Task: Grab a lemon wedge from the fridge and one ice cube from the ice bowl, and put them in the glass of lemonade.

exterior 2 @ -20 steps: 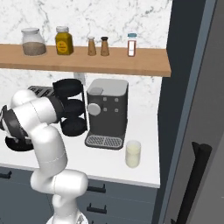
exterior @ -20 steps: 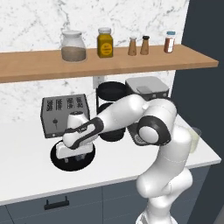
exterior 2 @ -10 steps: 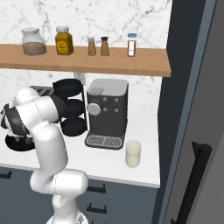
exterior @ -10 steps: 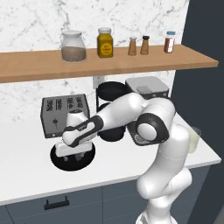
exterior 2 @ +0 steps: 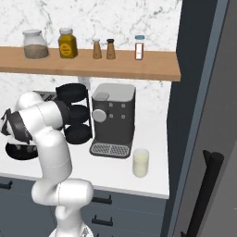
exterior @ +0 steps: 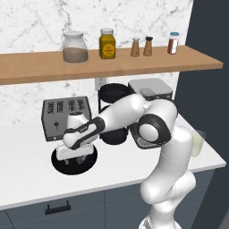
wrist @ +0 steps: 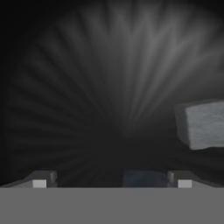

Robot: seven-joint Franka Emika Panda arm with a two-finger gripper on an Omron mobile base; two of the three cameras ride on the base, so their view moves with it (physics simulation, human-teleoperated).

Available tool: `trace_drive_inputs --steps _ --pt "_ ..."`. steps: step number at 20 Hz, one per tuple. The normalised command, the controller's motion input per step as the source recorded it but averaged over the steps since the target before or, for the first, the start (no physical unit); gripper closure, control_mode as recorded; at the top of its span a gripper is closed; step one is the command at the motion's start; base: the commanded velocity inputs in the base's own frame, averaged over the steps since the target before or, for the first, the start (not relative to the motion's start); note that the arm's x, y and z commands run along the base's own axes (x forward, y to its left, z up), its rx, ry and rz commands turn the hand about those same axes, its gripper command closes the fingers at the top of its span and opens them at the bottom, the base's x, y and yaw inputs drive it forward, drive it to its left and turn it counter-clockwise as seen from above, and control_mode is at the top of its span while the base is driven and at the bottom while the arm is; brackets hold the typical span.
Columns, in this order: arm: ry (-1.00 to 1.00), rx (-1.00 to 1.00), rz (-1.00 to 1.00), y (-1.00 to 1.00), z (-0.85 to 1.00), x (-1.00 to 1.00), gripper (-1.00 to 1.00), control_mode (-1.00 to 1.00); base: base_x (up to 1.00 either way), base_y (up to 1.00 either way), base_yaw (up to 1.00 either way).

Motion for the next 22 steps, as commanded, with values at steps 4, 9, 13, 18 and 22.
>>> trace_drive_inputs --steps 4,9,13,18,22 --pt "0.01 0.0 0.0 0.0 -0.02 0.0 1.0 -1.0 0.0 0.0 0.0" --pt "0.02 0.0 0.0 0.0 -0.01 0.0 1.0 -1.0 0.0 0.0 0.0" --pt "0.01 0.0 0.0 0.0 -0.02 0.0 1.0 -1.0 0.0 0.0 0.0" --pt "0.0 0.0 0.0 0.0 0.02 -0.03 1.0 -1.0 0.0 0.0 0.0" --pt "-0.15 0.03 0.0 -0.2 0.58 -0.46 1.0 -1.0 0.0 0.0 0.0"
